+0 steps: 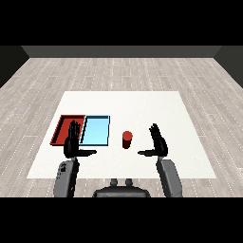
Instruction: Pick the red can and put it in the red box
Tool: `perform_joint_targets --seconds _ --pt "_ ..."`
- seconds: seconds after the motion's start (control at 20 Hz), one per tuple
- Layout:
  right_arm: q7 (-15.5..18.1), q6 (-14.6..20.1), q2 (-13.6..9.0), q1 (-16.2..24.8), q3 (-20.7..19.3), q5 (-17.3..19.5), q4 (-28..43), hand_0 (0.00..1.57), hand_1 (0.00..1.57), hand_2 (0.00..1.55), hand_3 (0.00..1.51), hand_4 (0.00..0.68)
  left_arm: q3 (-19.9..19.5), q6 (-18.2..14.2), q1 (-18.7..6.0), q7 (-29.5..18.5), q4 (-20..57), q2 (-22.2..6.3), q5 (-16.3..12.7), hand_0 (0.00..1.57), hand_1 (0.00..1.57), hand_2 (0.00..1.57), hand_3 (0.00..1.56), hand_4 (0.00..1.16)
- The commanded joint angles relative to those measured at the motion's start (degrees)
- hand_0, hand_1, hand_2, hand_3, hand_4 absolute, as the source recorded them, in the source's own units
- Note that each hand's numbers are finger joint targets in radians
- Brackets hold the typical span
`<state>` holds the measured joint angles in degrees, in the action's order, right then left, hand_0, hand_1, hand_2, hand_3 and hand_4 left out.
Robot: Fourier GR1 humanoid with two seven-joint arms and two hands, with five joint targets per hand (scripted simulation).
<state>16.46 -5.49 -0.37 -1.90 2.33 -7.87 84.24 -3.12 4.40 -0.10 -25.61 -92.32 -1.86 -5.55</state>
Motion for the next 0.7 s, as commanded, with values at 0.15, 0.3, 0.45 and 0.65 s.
perform_joint_targets --seconds 0.15,0.3,0.45,0.65 --pt "8.5 3.0 0.4 -4.1 4.4 -2.3 -12.8 0.00 0.00 0.00 0.00 0.000 -1.3 0.1 -1.3 -1.5 3.0 -0.4 -0.3 0.00 0.00 0.00 0.00 0.00" --pt "6.4 8.8 0.4 -3.8 10.4 -5.0 -10.7 0.00 0.00 0.00 0.00 0.000 -0.9 -0.1 -0.1 2.3 -1.4 -0.6 -1.1 0.00 0.00 0.00 0.00 0.00" --pt "5.3 7.4 0.4 0.2 10.0 -5.1 -6.6 0.00 0.00 0.00 0.00 0.000 0.0 -0.2 0.4 2.5 -2.1 0.0 -1.0 0.00 0.00 0.00 0.00 0.00" --pt "4.6 9.6 0.4 -5.0 11.6 -8.4 -10.9 0.00 0.00 0.00 0.00 0.000 -0.6 0.1 -1.4 2.5 -1.2 -0.8 -1.1 0.00 0.00 0.00 0.00 0.00"
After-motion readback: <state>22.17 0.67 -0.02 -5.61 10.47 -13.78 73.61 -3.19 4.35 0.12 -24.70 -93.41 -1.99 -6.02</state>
